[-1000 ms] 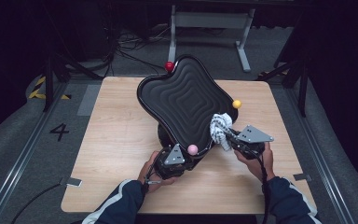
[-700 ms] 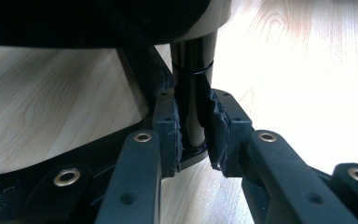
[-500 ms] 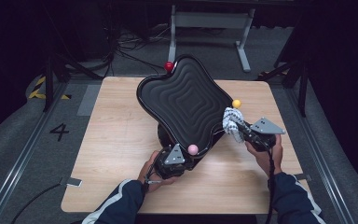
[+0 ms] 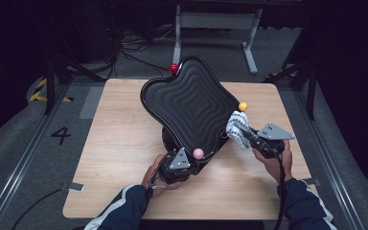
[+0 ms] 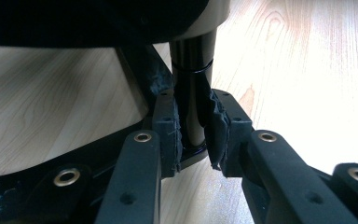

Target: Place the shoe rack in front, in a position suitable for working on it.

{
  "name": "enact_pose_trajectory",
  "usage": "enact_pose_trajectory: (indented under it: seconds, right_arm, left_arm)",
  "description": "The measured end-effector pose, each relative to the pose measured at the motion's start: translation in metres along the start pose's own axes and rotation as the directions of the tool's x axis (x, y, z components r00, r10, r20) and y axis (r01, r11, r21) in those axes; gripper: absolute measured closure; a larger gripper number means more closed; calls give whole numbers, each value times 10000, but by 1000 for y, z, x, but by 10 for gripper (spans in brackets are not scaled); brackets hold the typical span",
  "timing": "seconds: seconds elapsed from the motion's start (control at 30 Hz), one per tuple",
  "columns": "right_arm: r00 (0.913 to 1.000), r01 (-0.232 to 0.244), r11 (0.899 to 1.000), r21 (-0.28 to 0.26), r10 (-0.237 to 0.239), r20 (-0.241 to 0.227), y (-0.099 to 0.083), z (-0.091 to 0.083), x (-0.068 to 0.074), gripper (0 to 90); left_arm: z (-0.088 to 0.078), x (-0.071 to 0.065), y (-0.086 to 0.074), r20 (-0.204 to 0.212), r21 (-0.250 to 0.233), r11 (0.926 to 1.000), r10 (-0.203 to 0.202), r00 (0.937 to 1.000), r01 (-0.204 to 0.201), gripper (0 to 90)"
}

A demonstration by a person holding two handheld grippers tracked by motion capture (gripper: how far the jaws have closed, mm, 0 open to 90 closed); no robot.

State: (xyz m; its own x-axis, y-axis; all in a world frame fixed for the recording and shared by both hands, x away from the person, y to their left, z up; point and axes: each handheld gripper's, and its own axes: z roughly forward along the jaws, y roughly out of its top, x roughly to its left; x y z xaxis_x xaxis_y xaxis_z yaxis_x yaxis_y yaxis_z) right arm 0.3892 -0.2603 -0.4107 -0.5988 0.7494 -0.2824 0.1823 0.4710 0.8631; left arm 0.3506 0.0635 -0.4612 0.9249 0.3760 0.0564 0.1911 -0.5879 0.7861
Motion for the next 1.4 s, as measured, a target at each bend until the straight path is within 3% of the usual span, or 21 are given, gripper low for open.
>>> enact_pose_trajectory:
  seconds: [0.2,0.43,0.73,0.77,0.8,0.83,0.97,1.03,1.07,1.23,1.4]
  right_arm:
    - [9960,491,9985,-255,-509,-734,11,-9,20,804]
    - [9808,1000,9934,-566,-1079,-1624,25,-21,44,804]
    - [9466,1562,9824,-1022,-1784,-2685,40,-32,74,804]
    - [9466,1562,9824,-1022,-1784,-2685,40,-32,74,804]
    - [9425,1618,9809,-1084,-1861,-2776,42,-32,78,804]
    - [9305,1630,9797,-1166,-1920,-3119,45,-32,87,803]
    - [9153,2040,9726,-1114,-2299,-3306,46,-30,102,802]
    - [9157,2133,9709,-1092,-2376,-3242,46,-30,103,802]
    - [9202,1965,9753,-1010,-2190,-3243,45,-29,99,802]
    - [9286,1946,9766,-918,-2136,-3034,44,-29,93,802]
    - [9495,1739,9815,-803,-1888,-2508,42,-29,78,802]
  left_arm:
    - [1,-1,0,-50,-75,10000,0,10000,0,736]
    - [0,-1,0,-62,26,10000,66,10000,-66,735]
    - [0,-2,0,-111,32,9999,124,9999,-123,734]
    - [0,-2,0,-111,32,9999,124,9999,-123,734]
    - [0,-1,0,-84,50,9999,110,9999,-109,734]
    - [0,-1,0,-85,43,9999,116,9999,-115,734]
    - [1,-2,0,-98,2,10000,99,9999,-99,734]
    - [1,-2,0,-103,-25,10000,80,9999,-80,734]
    - [1,-2,0,-96,-18,10000,79,9999,-80,734]
    - [1,-2,-1,-87,-46,10000,58,9999,-58,735]
    - [1,-1,-1,-55,-32,10000,41,10000,-41,735]
